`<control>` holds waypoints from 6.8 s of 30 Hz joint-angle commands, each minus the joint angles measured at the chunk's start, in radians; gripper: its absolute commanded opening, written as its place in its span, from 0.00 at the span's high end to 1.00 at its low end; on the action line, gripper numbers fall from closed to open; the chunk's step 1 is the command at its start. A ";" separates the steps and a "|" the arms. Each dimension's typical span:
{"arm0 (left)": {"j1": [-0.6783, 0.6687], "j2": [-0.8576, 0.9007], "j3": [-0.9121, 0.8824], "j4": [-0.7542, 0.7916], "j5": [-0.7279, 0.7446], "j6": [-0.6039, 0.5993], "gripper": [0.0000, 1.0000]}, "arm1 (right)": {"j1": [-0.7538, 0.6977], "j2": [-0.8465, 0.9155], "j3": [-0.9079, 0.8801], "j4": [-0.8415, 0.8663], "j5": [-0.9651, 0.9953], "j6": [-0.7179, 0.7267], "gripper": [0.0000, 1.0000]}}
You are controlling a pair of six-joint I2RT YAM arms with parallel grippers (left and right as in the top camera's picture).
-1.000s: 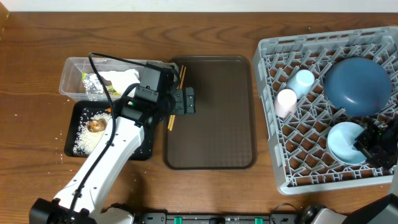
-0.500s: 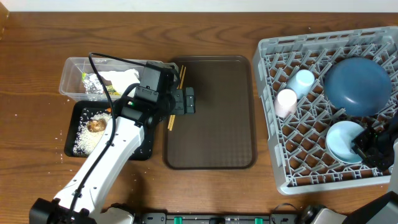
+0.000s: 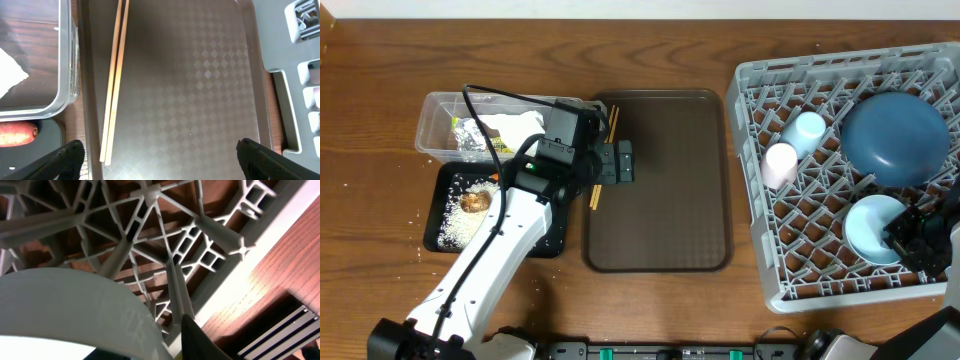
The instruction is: Sort waste into correct bins and load items into the dishwasher rack
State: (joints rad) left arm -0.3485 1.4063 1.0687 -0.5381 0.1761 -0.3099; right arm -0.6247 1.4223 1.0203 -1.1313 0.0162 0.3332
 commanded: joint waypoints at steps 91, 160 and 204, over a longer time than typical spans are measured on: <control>0.003 0.010 0.026 0.001 -0.013 0.009 0.02 | -0.171 0.111 0.605 -0.150 -0.016 -0.268 0.59; 0.003 0.010 0.026 0.001 -0.013 0.009 0.02 | -0.502 0.243 0.235 0.312 -0.519 -0.284 0.99; 0.003 0.011 0.026 0.102 -0.069 -0.006 0.02 | 0.373 -0.064 0.243 0.349 -0.369 -0.169 0.99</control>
State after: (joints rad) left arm -0.3481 1.4067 1.0771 -0.4351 0.1287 -0.3134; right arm -0.3065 1.3823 1.2488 -0.7868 -0.3004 0.1337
